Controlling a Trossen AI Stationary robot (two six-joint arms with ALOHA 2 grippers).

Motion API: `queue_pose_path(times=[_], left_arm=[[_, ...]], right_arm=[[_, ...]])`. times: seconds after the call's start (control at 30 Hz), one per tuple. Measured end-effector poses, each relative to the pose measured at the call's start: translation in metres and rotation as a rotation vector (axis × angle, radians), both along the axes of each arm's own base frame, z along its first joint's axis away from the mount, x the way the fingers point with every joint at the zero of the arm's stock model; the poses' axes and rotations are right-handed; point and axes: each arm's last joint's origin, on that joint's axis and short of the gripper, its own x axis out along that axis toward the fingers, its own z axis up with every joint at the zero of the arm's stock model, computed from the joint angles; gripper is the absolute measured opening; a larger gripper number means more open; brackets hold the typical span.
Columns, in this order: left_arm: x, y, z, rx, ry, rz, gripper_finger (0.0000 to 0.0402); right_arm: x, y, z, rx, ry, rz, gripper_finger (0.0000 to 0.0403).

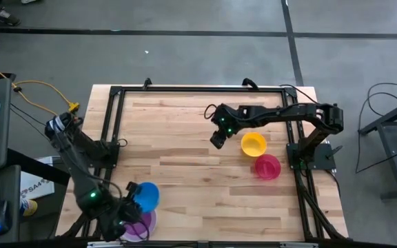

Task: Nest bowls inside each other
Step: Stack the blue bowl on the violet bowl

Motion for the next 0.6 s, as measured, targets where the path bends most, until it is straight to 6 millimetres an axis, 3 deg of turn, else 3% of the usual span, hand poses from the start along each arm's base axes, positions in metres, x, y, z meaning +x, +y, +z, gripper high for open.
queue_pose_path(times=[0.3, 0.6], left_arm=[[-0.020, -0.023, -0.010, -0.064, 0.026, 0.115, 0.0000], [-0.014, -0.049, -0.036, -0.120, 0.125, 0.102, 0.0000]], right_arm=[[0.001, 0.002, 0.001, 0.006, -0.006, -0.017, 0.0138], [0.001, 0.001, 0.001, -0.010, -0.003, -0.042, 0.0138]])
